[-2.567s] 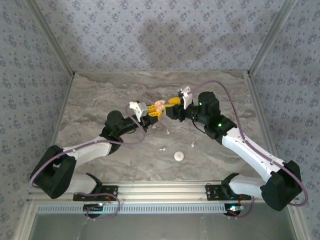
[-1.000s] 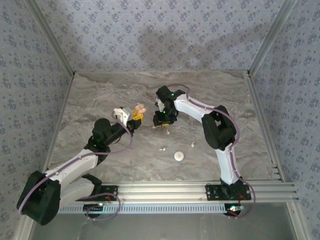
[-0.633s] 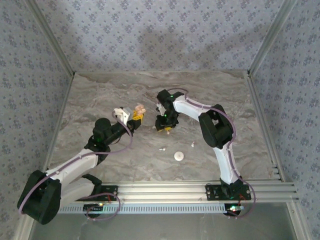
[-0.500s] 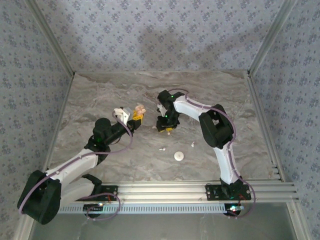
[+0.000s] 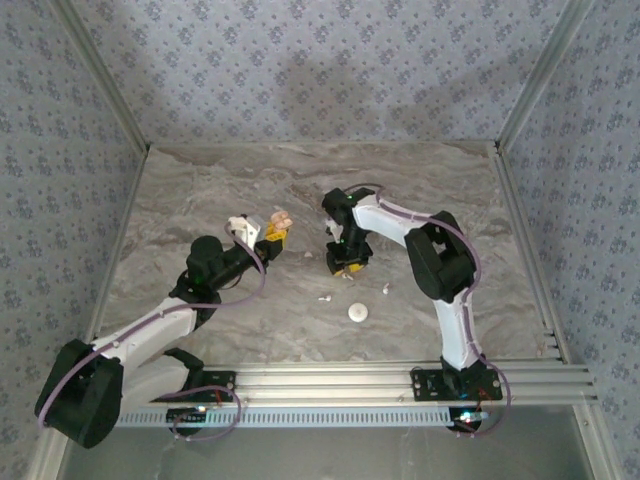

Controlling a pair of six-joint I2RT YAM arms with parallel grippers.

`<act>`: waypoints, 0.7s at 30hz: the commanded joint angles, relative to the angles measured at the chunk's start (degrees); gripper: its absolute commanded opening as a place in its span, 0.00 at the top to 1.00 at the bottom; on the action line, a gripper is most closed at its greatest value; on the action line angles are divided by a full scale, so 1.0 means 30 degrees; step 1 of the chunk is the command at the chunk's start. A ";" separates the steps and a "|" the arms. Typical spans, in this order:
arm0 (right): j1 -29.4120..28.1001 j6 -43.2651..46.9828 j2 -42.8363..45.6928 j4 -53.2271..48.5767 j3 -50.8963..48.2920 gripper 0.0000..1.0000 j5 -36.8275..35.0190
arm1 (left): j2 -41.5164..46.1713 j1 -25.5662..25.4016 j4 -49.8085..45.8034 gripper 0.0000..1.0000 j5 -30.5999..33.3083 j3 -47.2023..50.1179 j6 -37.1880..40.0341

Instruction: Insert wireless bluetooth earbuds into charging case

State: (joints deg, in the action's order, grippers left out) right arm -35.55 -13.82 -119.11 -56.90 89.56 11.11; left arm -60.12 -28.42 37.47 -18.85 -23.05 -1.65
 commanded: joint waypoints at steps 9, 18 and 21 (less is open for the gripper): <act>0.0708 -0.1387 0.0624 -0.0871 0.0461 0.48 -0.0804 | 0.0139 0.0106 0.0313 0.89 -0.0598 -0.0506 -0.0340; -0.0453 0.1844 0.0301 -0.0600 0.0252 0.48 -0.1517 | 0.0263 0.0104 0.0079 0.89 -0.0568 -0.0462 -0.0216; -0.0542 0.2808 0.0215 -0.0656 0.0184 0.49 -0.2525 | 0.0281 0.0126 0.0015 0.89 -0.0599 -0.0498 -0.0243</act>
State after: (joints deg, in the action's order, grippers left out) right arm -37.17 -10.07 -117.34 -56.97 89.89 7.33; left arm -60.10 -28.38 37.36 -19.70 -23.05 -2.07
